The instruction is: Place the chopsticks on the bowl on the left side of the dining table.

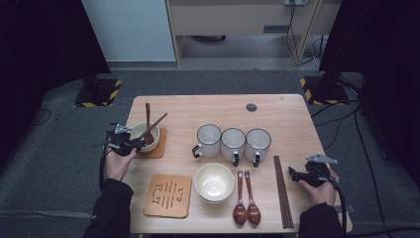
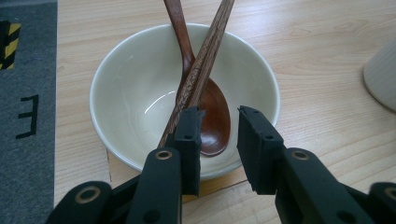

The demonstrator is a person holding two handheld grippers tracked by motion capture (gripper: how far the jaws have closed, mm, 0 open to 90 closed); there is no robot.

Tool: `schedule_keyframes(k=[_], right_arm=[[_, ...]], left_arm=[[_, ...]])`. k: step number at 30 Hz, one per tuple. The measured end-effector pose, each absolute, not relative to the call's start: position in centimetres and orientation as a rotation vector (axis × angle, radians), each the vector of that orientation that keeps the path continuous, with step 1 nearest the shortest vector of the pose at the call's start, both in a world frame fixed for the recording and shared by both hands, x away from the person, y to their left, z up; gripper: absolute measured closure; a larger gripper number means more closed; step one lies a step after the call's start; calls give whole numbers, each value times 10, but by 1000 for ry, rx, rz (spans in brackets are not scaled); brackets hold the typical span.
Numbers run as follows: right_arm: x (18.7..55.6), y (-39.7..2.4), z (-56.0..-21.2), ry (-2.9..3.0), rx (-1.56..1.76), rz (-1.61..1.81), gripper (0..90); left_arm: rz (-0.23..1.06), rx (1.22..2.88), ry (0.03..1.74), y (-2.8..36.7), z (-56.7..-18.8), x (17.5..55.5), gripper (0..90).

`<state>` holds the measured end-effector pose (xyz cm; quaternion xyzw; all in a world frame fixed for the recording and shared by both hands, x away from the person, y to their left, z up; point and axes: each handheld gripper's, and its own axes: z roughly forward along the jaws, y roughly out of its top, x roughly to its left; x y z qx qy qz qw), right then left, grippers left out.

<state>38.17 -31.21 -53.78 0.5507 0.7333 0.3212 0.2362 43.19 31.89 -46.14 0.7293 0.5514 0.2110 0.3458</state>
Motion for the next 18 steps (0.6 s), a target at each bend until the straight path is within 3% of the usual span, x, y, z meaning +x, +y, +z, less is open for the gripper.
schedule_keyframes(k=[18], right_arm=[[382,-312,-538,2008,1512,880,172]], left_arm=[[563,1820,1452,326,-466,433,615]])
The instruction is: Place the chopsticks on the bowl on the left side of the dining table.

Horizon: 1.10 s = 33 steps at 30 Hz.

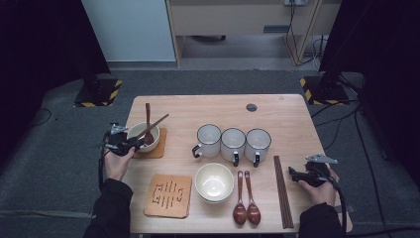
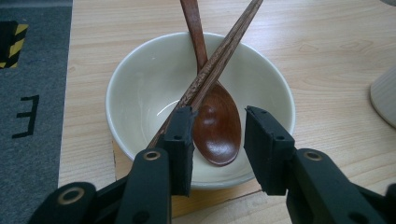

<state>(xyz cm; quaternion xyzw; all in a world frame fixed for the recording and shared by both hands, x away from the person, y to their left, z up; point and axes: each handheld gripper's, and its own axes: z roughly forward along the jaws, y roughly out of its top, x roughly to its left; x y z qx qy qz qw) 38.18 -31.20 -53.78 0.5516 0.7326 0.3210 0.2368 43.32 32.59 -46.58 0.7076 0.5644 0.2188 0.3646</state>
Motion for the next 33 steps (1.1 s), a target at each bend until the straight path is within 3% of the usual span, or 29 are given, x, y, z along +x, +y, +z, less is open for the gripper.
schedule_keyframes(k=[16,20,31,33], right_arm=[[382,-312,-538,2010,1512,881,169],[383,-312,-538,2014,1520,871,115],[383,-312,-538,2019,1518,865,105],[384,-311,-539,2017,1535,849,38]], left_arm=[[586,1782,1375,312,-444,436,558],[606,1762,1383,309,-443,444,544],[664,1743,1421,303,-448,468,468],[651,1742,1428,302,-451,471,459]])
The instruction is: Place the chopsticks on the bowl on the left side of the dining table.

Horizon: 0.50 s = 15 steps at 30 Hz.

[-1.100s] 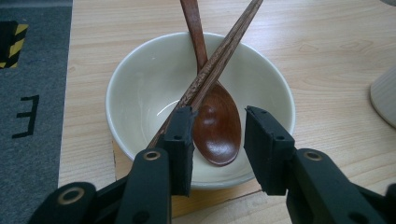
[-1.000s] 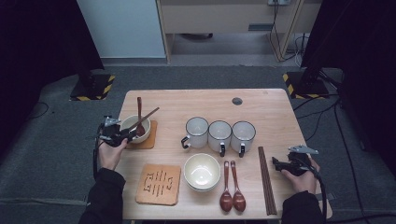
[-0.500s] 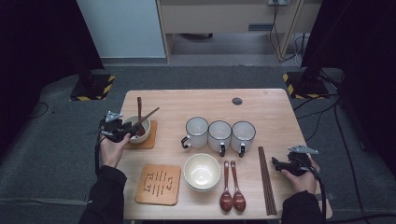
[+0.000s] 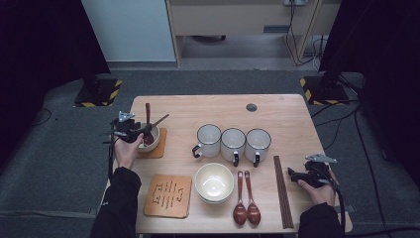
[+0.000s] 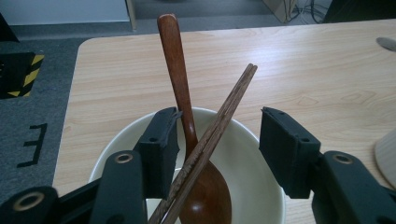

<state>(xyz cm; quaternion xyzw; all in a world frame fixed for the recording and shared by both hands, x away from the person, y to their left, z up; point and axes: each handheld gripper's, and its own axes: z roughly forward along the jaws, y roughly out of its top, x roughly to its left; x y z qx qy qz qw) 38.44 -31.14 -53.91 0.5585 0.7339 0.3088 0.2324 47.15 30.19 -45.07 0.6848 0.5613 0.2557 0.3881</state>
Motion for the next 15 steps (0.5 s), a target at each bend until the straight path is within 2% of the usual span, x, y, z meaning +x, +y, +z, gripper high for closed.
schedule_keyframes(k=[6,15], right_arm=[[384,-311,-539,2014,1538,844,37],[384,-311,-539,2011,1540,843,37]], left_arm=[[680,1778,1438,295,-456,482,453],[632,1787,1460,287,-465,491,445]])
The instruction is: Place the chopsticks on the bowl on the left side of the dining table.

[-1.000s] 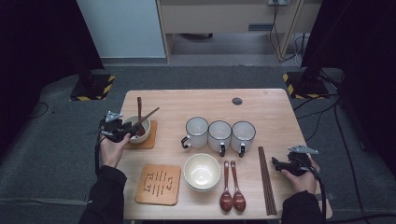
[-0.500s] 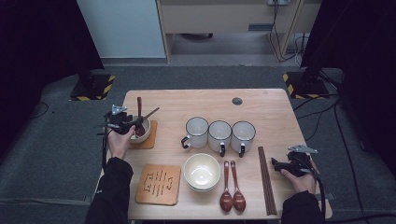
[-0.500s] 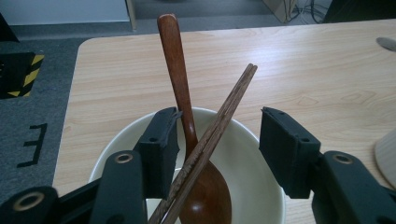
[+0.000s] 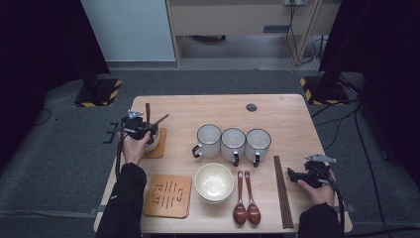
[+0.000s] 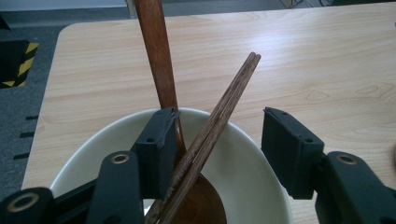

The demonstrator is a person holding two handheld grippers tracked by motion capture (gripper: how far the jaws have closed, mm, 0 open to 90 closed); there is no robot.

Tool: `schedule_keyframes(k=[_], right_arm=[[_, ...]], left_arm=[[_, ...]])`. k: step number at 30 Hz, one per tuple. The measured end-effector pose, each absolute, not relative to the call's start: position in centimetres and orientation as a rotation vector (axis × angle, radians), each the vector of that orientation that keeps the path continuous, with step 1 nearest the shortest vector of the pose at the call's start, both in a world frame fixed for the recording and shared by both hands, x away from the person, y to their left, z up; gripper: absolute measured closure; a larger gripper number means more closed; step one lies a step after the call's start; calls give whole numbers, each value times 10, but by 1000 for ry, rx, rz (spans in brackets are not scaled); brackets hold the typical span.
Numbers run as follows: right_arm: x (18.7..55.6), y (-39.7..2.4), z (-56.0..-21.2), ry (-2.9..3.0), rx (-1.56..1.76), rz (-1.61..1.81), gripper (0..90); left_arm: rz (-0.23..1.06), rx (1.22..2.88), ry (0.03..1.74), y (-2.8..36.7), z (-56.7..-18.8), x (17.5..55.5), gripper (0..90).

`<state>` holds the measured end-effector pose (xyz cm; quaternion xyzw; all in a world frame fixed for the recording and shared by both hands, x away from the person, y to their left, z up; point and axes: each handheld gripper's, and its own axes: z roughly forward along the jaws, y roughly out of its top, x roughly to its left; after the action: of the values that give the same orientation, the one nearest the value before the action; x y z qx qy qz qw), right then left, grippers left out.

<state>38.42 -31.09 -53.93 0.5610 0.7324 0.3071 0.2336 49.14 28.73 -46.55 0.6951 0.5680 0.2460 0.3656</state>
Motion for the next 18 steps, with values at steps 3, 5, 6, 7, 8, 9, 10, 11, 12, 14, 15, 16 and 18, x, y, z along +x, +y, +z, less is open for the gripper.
schedule_keyframes(k=[3,5,6,7,8,9,10,11,12,14,15,16,18], right_arm=[[384,-311,-539,2011,1541,843,37],[384,-311,-539,2010,1543,843,37],[384,-311,-539,2010,1543,843,37],[384,-311,-539,2009,1544,843,37],[384,-311,-539,2009,1544,843,37],[384,-311,-539,2009,1544,843,37],[384,-311,-539,2009,1544,842,37],[384,-311,-539,2009,1544,842,37],[384,-311,-539,2009,1544,843,37],[384,-311,-539,2009,1544,842,37],[384,-311,-539,2009,1544,843,37],[384,-311,-539,2008,1544,842,37],[384,-311,-539,2009,1544,842,37]], left_arm=[[631,1795,1463,287,-466,491,446],[622,1792,1463,288,-466,491,447],[618,1790,1462,289,-467,490,448],[613,1792,1461,289,-467,489,449],[605,1796,1459,289,-467,489,452],[600,1796,1459,289,-467,488,454],[593,1798,1458,289,-468,488,456],[588,1803,1455,289,-468,487,458],[586,1811,1451,289,-469,486,459],[579,1815,1443,288,-470,485,465],[575,1818,1437,288,-470,484,467],[571,1821,1434,287,-470,483,468],[566,1831,1419,285,-470,480,473]])
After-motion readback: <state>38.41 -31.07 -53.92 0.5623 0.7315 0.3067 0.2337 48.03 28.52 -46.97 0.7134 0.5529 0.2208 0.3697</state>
